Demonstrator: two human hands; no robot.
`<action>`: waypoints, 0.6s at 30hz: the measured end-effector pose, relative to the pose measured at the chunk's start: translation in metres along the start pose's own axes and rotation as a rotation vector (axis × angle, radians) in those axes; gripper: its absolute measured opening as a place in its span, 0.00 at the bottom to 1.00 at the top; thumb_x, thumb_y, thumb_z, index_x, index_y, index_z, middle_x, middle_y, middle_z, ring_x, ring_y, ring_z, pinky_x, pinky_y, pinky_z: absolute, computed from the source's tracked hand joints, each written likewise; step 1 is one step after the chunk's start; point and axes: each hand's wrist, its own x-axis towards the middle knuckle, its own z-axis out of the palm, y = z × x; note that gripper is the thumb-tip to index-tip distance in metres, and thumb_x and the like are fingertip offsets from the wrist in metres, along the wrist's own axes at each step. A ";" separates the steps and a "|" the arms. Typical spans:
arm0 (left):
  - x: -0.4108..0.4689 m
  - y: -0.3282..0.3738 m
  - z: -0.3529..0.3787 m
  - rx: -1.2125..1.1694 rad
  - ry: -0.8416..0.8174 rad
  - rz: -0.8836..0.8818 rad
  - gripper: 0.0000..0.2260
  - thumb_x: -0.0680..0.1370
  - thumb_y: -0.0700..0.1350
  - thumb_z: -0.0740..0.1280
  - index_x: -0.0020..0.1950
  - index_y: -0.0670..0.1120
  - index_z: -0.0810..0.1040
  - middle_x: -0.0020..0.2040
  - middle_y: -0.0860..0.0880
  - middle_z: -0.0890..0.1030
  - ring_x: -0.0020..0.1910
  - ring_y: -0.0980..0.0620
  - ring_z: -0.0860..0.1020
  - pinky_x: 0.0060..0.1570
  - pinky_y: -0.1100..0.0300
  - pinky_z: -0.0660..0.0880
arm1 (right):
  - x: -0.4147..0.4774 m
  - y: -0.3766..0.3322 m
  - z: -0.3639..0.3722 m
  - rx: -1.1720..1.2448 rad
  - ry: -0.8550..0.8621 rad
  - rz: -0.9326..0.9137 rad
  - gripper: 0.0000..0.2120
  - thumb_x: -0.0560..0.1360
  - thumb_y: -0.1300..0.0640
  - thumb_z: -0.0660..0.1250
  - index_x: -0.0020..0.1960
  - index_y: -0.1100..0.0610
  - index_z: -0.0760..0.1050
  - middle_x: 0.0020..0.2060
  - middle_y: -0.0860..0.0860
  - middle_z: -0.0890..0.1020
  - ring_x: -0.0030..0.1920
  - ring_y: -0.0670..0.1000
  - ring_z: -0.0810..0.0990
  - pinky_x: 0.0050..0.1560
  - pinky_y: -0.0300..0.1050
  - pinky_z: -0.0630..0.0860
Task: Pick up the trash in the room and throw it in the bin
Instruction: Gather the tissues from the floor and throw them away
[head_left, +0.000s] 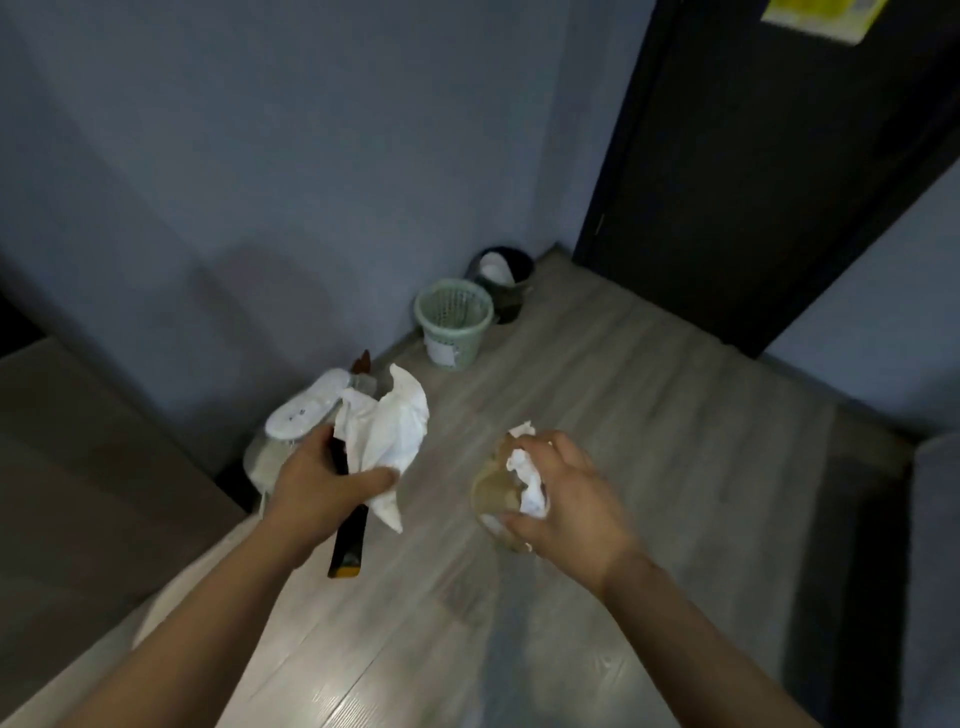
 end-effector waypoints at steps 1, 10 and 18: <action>-0.006 0.020 0.002 -0.016 -0.007 0.034 0.25 0.62 0.48 0.78 0.56 0.52 0.75 0.48 0.54 0.82 0.47 0.54 0.80 0.45 0.57 0.76 | -0.003 -0.003 -0.024 -0.001 0.044 -0.014 0.29 0.62 0.39 0.72 0.61 0.46 0.72 0.58 0.43 0.71 0.56 0.46 0.73 0.52 0.36 0.68; -0.017 0.158 0.014 -0.093 -0.136 0.264 0.28 0.55 0.55 0.75 0.53 0.53 0.77 0.46 0.51 0.84 0.47 0.52 0.83 0.50 0.47 0.80 | 0.002 -0.020 -0.167 -0.087 0.290 -0.075 0.32 0.62 0.35 0.68 0.63 0.46 0.70 0.59 0.44 0.72 0.55 0.46 0.74 0.49 0.37 0.69; 0.061 0.214 -0.006 -0.165 -0.130 0.339 0.28 0.57 0.52 0.76 0.56 0.51 0.75 0.49 0.51 0.83 0.47 0.51 0.83 0.48 0.49 0.80 | 0.086 -0.034 -0.200 -0.121 0.375 -0.095 0.32 0.65 0.40 0.72 0.66 0.46 0.68 0.60 0.41 0.69 0.56 0.44 0.72 0.52 0.41 0.75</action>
